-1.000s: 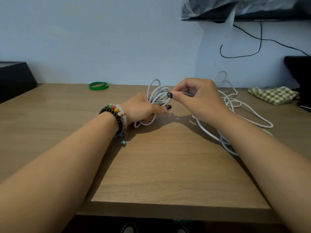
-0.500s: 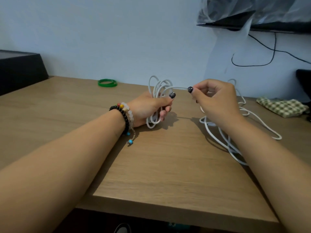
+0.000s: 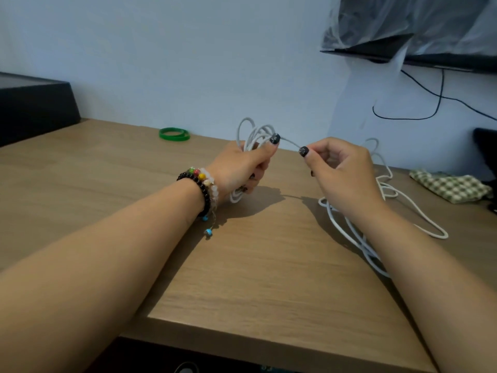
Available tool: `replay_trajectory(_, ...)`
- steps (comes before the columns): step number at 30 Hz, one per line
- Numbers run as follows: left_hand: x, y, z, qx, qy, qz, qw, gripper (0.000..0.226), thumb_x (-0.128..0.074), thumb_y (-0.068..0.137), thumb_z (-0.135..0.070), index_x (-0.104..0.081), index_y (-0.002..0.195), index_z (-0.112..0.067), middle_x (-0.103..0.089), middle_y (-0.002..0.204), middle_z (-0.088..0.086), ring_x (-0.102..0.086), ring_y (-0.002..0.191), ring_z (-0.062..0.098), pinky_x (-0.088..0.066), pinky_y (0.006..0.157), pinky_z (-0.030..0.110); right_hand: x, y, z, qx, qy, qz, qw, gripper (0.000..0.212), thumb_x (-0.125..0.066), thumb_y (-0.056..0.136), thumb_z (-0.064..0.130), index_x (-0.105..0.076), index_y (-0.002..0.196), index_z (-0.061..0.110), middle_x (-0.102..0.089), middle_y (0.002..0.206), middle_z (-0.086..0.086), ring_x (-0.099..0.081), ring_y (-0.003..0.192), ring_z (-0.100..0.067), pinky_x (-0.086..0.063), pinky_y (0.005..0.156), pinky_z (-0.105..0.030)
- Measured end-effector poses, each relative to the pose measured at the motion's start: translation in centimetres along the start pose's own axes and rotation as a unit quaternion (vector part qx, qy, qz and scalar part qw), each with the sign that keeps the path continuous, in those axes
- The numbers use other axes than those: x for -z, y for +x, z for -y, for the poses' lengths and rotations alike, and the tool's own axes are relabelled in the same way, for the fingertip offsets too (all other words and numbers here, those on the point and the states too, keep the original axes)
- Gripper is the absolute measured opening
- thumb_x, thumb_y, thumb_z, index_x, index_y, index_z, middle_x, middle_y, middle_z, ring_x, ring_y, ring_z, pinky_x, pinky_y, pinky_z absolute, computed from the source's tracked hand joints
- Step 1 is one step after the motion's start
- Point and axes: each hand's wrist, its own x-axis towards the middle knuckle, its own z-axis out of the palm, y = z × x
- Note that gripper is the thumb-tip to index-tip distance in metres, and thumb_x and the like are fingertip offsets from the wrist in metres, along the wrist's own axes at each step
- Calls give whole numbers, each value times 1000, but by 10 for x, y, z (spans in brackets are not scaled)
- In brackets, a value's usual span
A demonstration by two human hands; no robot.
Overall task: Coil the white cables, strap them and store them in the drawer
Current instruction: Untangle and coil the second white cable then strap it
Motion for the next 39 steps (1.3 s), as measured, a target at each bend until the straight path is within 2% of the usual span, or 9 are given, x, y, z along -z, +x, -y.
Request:
replay_trajectory(6, 18, 7, -7, -30, -76, -125, 989, 43, -52, 97, -43, -45, 64, -17, -35, 47, -5, -28, 39, 11, -28, 42, 21, 0, -1, 5, -11, 44, 19, 999, 18, -63, 92, 14, -70, 85, 29, -61, 65, 16, -54, 55, 5, -43, 55, -10)
replay_trajectory(13, 11, 8, 3, -16, -10, -73, 997, 49, -46, 94, -57, -47, 68, -15, -37, 49, -5, -32, 41, 12, -34, 44, 22, -2, -4, -1, -28, 62, 31, 997, 12, -66, 89, 10, -76, 96, 13, -58, 54, 25, -50, 51, 9, -37, 55, -6)
replay_trajectory(16, 6, 4, 1, -39, 5, -50, 998, 49, -53, 85, -61, -45, 67, -16, -36, 50, -4, -31, 43, 12, -32, 45, 22, -4, -6, 2, -31, 62, 44, 997, 14, -66, 88, 8, -76, 99, 9, -70, 74, 18, -57, 61, 12, -40, 63, -5)
replay_trajectory(24, -6, 0, 6, -100, 113, -7, 989, 50, -67, 71, -56, -55, 79, -8, -44, 56, 6, -39, 48, 18, -38, 47, 26, -3, -12, 11, 31, 67, 84, 994, 38, -65, 90, 12, -71, 79, 48, -71, 65, -4, -51, 56, -21, -39, 56, -28)
replay_trajectory(27, -6, 0, 5, -102, 104, -27, 989, 50, -64, 69, -61, -53, 74, -12, -43, 56, 4, -38, 49, 18, -39, 48, 27, -5, -13, 13, 41, 78, 97, 991, 38, -65, 90, 13, -74, 76, 47, -70, 90, -23, -66, 86, -44, -57, 76, -48)
replay_trajectory(31, -7, -1, 4, -92, 64, -40, 993, 51, -62, 65, -61, -50, 75, -12, -40, 57, 3, -35, 50, 16, -36, 48, 27, -9, -15, 12, 44, 72, 123, 989, 31, -66, 90, 12, -73, 81, 40, -64, 99, -32, -57, 101, -48, -45, 82, -61)
replay_trajectory(34, -9, -2, 3, -91, 82, -28, 992, 49, -63, 71, -59, -50, 75, -12, -42, 56, 2, -37, 51, 17, -38, 48, 26, -9, -14, 6, 36, 60, 141, 988, 31, -63, 90, 9, -74, 82, 36, -67, 94, -30, -69, 88, -33, -56, 78, -43)
replay_trajectory(36, -9, -1, 4, -97, 96, -28, 990, 41, -68, 81, -50, -52, 70, -14, -44, 54, 1, -39, 50, 17, -40, 46, 25, -9, -12, 2, 29, 22, 172, 984, 19, -60, 91, 7, -79, 85, 11, -66, 79, -29, -52, 60, -15, -40, 57, -24)
replay_trajectory(39, -10, 1, 4, -94, 104, -38, 989, 30, -71, 86, -34, -56, 71, -14, -48, 53, -1, -42, 47, 13, -42, 46, 24, -11, -13, 1, 22, -2, 194, 981, 24, -59, 91, 7, -68, 77, -11, -51, 59, -25, -34, 54, -12, -26, 52, -22)
